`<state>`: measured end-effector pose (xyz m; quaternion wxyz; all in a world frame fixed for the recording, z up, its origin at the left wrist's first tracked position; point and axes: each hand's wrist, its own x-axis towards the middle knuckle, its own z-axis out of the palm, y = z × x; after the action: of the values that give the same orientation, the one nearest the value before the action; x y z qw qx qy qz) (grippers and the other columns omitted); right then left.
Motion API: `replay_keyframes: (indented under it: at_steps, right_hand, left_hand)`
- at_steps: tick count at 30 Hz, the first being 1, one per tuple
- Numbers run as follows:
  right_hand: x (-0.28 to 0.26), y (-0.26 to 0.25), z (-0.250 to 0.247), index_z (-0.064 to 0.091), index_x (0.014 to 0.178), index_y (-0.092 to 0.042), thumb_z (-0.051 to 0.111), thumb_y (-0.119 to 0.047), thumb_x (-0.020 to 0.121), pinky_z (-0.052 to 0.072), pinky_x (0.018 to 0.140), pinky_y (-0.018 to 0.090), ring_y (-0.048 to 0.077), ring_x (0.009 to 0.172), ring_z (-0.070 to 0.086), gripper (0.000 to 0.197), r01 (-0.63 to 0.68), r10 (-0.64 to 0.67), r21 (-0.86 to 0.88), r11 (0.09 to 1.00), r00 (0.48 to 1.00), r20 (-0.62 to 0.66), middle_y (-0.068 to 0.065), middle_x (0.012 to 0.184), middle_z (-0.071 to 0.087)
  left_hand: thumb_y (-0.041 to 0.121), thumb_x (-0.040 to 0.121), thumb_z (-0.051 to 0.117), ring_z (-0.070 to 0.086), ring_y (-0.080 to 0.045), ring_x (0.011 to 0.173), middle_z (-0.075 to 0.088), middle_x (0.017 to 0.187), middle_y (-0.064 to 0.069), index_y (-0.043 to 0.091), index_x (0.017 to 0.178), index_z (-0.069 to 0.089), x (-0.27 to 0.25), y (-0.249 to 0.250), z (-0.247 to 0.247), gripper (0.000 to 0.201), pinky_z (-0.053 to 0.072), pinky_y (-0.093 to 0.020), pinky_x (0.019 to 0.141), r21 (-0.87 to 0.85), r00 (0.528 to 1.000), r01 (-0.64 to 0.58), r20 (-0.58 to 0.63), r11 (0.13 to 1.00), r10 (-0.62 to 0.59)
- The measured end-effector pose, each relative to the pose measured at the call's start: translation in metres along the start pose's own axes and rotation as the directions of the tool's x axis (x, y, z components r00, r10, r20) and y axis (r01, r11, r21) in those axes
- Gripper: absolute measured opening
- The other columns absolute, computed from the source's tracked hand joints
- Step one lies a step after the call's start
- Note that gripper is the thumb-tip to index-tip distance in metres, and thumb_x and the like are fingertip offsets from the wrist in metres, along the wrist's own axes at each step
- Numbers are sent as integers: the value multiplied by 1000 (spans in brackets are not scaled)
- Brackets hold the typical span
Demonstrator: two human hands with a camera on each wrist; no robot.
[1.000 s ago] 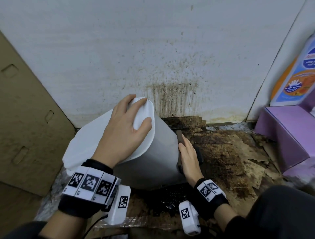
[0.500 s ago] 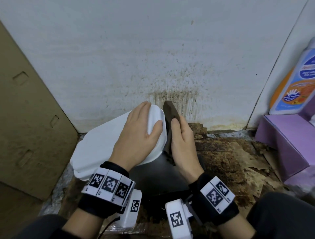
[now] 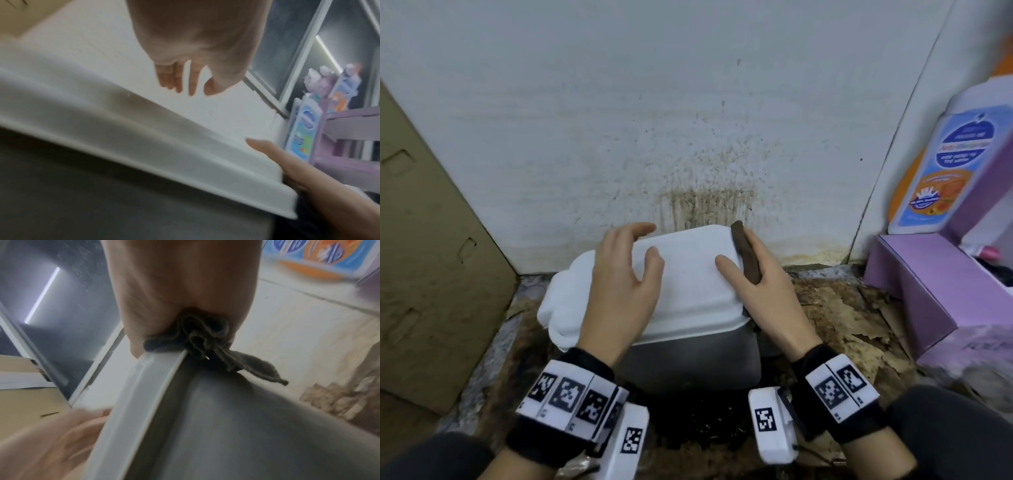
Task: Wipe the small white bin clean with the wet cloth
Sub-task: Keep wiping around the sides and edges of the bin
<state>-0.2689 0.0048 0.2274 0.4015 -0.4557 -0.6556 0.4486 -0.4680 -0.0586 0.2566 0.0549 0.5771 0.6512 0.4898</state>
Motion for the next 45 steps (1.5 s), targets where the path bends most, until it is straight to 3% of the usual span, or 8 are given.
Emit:
replay_keyframes:
  at_steps: [5, 11, 18, 23, 27, 34, 40, 45]
  right_hand:
    - [-5, 14, -34, 28, 158, -52, 65, -72, 87, 38, 118, 42, 12, 148, 41, 82, -82, 79, -88, 993, 996, -34, -18, 161, 39]
    - [-9, 23, -58, 28, 162, -38, 71, -67, 84, 40, 98, 33, 15, 134, 50, 93, -205, 199, -130, 970, 978, -58, -12, 160, 44]
    - [-18, 24, -53, 32, 161, -32, 76, -59, 85, 42, 102, 34, 12, 133, 49, 92, -202, 193, -67, 977, 973, -127, -9, 161, 44]
    - [-58, 21, -25, 25, 163, -33, 77, -63, 81, 38, 113, 40, 24, 148, 40, 102, -243, 234, 10, 970, 920, -315, -4, 163, 36]
    - [-90, 13, 3, 13, 165, -34, 77, -55, 84, 32, 98, 30, 21, 145, 36, 105, -283, 311, 130, 950, 885, -347, -7, 161, 24]
    - [-79, 16, 4, 9, 166, -35, 70, -59, 88, 31, 101, 29, 23, 148, 33, 101, -282, 320, 161, 946, 894, -314, -6, 162, 21]
    - [-12, 34, -39, 29, 163, -33, 66, -70, 87, 42, 112, 35, 14, 144, 47, 93, -198, 218, 131, 971, 961, -167, -11, 160, 42]
    - [22, 33, -60, 53, 148, -42, 72, -56, 90, 57, 85, 18, -9, 116, 65, 62, -129, 127, 9, 992, 983, 129, -28, 138, 62]
  left_hand:
    - [48, 100, 51, 31, -39, 137, 39, 145, -23, 11, 146, 46, -1, -39, -19, 59, 29, -51, 114, 416, 931, 321, 27, 851, -364]
    - [101, 62, 50, 50, -39, 131, 37, 156, -16, 30, 157, 17, -12, -74, -26, 124, 51, -59, 100, 222, 716, 580, 319, 784, -620]
    - [95, 58, 65, 55, -29, 125, 48, 147, -3, 29, 155, 26, -14, -75, -21, 124, 57, -54, 93, 124, 769, 557, 297, 822, -566]
    - [69, 81, 67, 58, -22, 127, 56, 142, 4, 26, 152, 39, 5, -63, -24, 87, 49, -35, 93, 30, 836, 449, 337, 893, -432]
    - [66, 89, 62, 40, -25, 148, 35, 165, 1, 23, 164, 22, 18, -71, -18, 95, 38, -44, 114, 25, 855, 416, 329, 909, -401]
    - [87, 80, 52, 40, -30, 146, 35, 163, -5, 31, 160, 22, 12, -85, 0, 103, 36, -55, 118, -42, 843, 505, 237, 862, -482]
    - [66, 84, 70, 49, -21, 128, 37, 152, -2, 14, 160, 7, -35, -33, 24, 112, 45, -37, 99, -258, 761, 643, 105, 721, -640]
    - [66, 67, 84, 54, -14, 134, 46, 154, 12, 48, 155, -5, -69, -22, 56, 126, 47, -46, 113, -498, 806, 561, 146, 661, -574]
